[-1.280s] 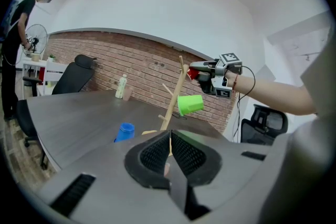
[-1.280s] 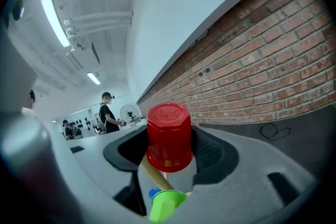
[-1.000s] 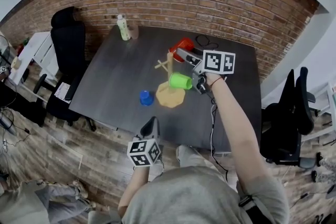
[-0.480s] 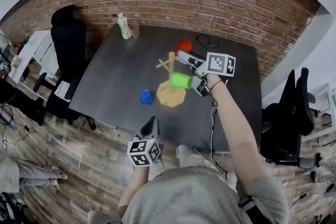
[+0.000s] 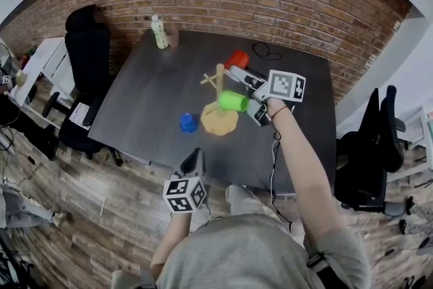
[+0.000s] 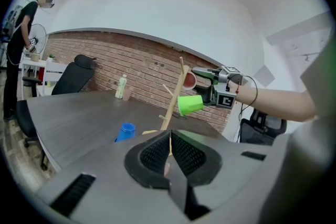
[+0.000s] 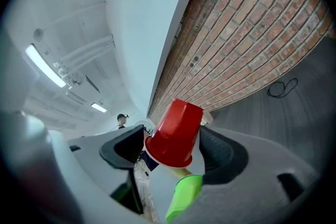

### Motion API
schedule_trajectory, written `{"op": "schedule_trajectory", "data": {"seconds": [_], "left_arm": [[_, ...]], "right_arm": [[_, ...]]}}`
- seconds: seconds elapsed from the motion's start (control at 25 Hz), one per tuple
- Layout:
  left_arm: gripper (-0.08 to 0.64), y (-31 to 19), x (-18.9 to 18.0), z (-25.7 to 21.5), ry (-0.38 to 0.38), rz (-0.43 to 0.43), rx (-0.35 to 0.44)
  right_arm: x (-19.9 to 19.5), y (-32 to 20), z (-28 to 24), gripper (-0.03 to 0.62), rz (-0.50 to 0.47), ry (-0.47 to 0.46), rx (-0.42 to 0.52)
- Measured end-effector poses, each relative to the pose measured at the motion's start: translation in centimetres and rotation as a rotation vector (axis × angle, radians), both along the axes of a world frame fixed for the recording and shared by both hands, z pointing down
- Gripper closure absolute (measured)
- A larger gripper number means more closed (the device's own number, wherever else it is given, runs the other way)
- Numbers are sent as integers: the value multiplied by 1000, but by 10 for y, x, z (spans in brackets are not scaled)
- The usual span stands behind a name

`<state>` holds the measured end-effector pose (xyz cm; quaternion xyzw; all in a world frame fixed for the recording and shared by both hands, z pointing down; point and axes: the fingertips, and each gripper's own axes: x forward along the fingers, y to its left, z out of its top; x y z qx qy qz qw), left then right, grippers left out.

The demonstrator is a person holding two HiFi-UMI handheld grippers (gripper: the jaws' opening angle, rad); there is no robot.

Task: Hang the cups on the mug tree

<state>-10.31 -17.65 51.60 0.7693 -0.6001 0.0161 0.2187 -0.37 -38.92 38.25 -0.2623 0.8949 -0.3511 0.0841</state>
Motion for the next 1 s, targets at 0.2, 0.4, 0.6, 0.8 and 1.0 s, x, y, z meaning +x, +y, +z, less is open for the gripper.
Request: {"op": "schedule_trajectory", "data": {"seconds": [0.2, 0.4, 0.6, 0.8, 1.0], "left_arm": [[549, 8, 4, -3, -5, 13, 3], [549, 16, 6, -9, -7, 20, 12], [549, 26, 8, -11, -10, 29, 22], [549, 38, 12, -15, -13, 44, 29], [549, 50, 14, -16, -18, 59, 33]], "right_arm": [[7, 11, -4, 272, 21, 1, 14], [15, 27, -5, 275, 49, 17, 36], [22, 52, -2, 309, 93, 104, 105], [33, 79, 7, 370, 158, 224, 168], [36, 110, 18, 427, 207, 342, 226]]}}
